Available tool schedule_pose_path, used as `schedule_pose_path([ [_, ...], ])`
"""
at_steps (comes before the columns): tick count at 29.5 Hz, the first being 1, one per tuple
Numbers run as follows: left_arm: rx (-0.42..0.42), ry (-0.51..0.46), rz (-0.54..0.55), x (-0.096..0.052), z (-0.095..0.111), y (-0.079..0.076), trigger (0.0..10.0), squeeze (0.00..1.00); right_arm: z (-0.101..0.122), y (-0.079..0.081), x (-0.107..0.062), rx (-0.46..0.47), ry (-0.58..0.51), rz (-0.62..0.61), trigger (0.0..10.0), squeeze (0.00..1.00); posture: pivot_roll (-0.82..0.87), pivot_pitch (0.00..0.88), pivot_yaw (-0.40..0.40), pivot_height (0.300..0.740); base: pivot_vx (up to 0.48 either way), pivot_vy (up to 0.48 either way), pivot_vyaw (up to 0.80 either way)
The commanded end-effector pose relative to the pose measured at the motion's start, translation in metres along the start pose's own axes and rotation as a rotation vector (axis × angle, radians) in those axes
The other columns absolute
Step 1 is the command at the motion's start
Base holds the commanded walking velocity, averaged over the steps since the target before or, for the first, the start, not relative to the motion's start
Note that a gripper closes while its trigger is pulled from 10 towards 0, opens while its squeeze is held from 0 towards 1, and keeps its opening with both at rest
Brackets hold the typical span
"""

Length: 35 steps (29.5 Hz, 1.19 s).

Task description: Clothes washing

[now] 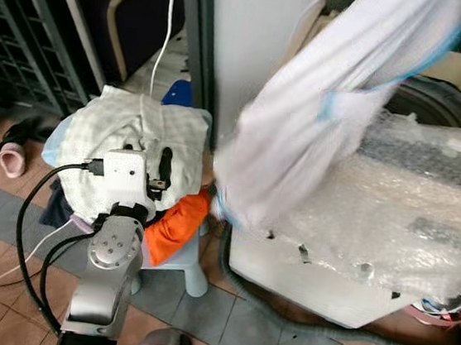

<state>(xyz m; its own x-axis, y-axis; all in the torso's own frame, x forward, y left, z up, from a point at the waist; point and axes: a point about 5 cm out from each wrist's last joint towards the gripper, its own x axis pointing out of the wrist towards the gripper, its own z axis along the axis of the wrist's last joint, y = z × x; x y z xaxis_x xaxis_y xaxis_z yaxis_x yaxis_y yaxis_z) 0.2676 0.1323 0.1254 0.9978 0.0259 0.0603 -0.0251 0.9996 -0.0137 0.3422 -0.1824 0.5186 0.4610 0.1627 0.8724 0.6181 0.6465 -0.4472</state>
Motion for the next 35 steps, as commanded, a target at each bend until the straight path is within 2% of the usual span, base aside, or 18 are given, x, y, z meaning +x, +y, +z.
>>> schedule_pose_path([
  [1,0.018,0.008,0.014,0.001,-0.001,0.001,10.0,0.0,-0.015,0.029,-0.016,-0.043,0.043,0.107,10.0,0.0,-0.04,0.025,0.04,0.74,0.0,0.0,0.0],
  [2,0.018,0.008,0.014,0.001,-0.001,0.001,10.0,0.0,-0.015,0.029,-0.016,-0.043,0.043,0.107,10.0,0.0,-0.04,0.025,0.04,0.74,0.0,0.0,0.0],
  [3,0.021,0.008,0.021,0.001,-0.001,0.001,10.0,0.0,-0.033,0.056,-0.038,-0.048,0.111,0.221,10.0,0.0,-0.04,0.03,0.04,0.74,0.0,0.0,0.0],
  [4,0.022,0.009,0.023,0.0,-0.001,0.001,10.0,0.0,-0.044,0.07,-0.053,-0.022,0.168,0.283,10.0,0.0,-0.04,0.03,0.04,0.74,0.0,0.0,0.0],
  [5,0.022,0.009,0.023,0.0,-0.001,0.001,10.0,0.0,-0.044,0.07,-0.053,-0.022,0.168,0.283,10.0,0.0,-0.04,0.03,0.04,0.74,0.0,0.0,0.0],
  [6,0.026,0.01,0.025,0.0,-0.001,0.002,10.0,0.0,-0.067,0.1,-0.091,0.058,0.292,0.399,10.0,0.0,-0.04,0.04,0.046,0.74,0.0,0.0,0.0],
  [7,0.026,0.01,0.025,0.0,-0.001,0.002,10.0,0.0,-0.067,0.1,-0.091,0.058,0.292,0.399,10.0,0.0,-0.04,0.04,0.046,0.74,0.0,0.0,0.0],
  [11,0.033,0.019,0.017,-0.002,-0.002,0.002,10.0,0.0,-0.083,0.132,-0.144,0.162,0.388,0.526,10.0,0.0,-0.04,0.047,0.055,0.74,0.0,0.0,0.0],
  [12,0.033,0.019,0.017,-0.002,-0.002,0.002,10.0,0.0,-0.083,0.132,-0.144,0.162,0.388,0.526,10.0,0.0,-0.04,0.047,0.055,0.74,0.0,0.0,0.0],
  [17,0.041,0.025,0.007,-0.003,-0.002,0.001,10.0,0.0,-0.094,0.144,-0.185,0.284,0.498,0.585,10.0,0.0,-0.04,0.049,0.051,0.74,0.0,0.0,0.0],
  [22,0.044,0.024,0.01,-0.002,-0.002,0.002,10.0,0.0,-0.097,0.145,-0.194,0.305,0.532,0.586,10.0,0.0,-0.03,0.055,0.055,0.74,0.0,0.0,0.0],
  [24,0.05,0.023,0.009,-0.002,-0.001,0.003,10.0,0.0,-0.096,0.15,-0.21,0.363,0.567,0.6,10.0,0.0,-0.03,0.054,0.065,0.74,0.0,0.0,0.0],
  [27,0.052,0.022,-0.001,-0.002,-0.001,0.002,10.0,0.0,-0.094,0.153,-0.216,0.396,0.58,0.617,10.0,0.0,-0.03,0.054,0.065,0.74,0.0,0.0,0.0],
  [30,0.046,0.018,-0.006,-0.002,0.0,0.002,10.0,0.0,-0.085,0.164,-0.237,0.426,0.603,0.7,10.0,0.0,-0.04,0.05,0.063,0.74,0.0,0.0,0.0],
  [32,0.043,0.016,-0.008,-0.002,0.0,0.002,10.0,0.0,-0.083,0.167,-0.244,0.426,0.61,0.737,10.0,0.0,-0.04,0.05,0.063,0.74,0.0,0.0,0.0],
  [33,0.042,0.016,-0.008,-0.002,0.0,0.002,10.0,0.0,-0.083,0.173,-0.256,0.415,0.647,0.801,10.0,0.0,-0.04,0.05,0.063,0.74,0.0,0.0,0.0],
  [34,0.042,0.016,-0.008,-0.002,0.0,0.002,10.0,0.0,-0.083,0.173,-0.256,0.415,0.647,0.801,10.0,0.0,-0.04,0.05,0.063,0.74,0.0,0.0,0.0],
  [35,0.041,0.016,-0.009,-0.002,0.0,0.002,10.0,0.0,-0.085,0.178,-0.269,0.399,0.695,0.869,10.0,0.0,-0.04,0.05,0.063,0.74,0.0,0.0,0.0],
])
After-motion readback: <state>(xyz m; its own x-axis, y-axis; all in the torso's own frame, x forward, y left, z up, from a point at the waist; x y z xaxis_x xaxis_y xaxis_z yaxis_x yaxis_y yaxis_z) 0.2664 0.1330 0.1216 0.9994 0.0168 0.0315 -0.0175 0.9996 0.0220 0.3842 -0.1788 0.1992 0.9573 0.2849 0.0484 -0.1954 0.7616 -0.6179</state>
